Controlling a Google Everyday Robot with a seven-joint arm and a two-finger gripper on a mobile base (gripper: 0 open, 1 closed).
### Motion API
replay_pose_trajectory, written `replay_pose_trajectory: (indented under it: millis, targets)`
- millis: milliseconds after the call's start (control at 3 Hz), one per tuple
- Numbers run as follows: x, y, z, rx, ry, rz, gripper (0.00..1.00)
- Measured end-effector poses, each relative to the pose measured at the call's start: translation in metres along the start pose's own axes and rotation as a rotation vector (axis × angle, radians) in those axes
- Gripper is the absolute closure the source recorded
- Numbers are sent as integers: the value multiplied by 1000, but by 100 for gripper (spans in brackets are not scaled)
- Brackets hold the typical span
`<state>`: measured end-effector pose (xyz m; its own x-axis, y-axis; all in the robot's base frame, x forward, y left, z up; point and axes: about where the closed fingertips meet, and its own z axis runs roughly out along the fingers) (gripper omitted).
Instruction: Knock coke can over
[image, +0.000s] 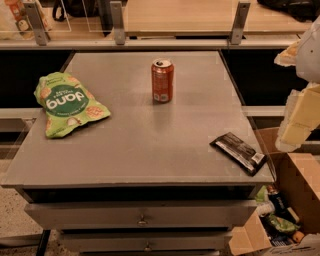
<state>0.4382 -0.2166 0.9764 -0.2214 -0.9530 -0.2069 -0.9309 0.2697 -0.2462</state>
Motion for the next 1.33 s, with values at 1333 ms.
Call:
replay_pose_trajectory:
  millis: [1333]
  targets:
    - [-77,-83,35,82,-231,-53,0]
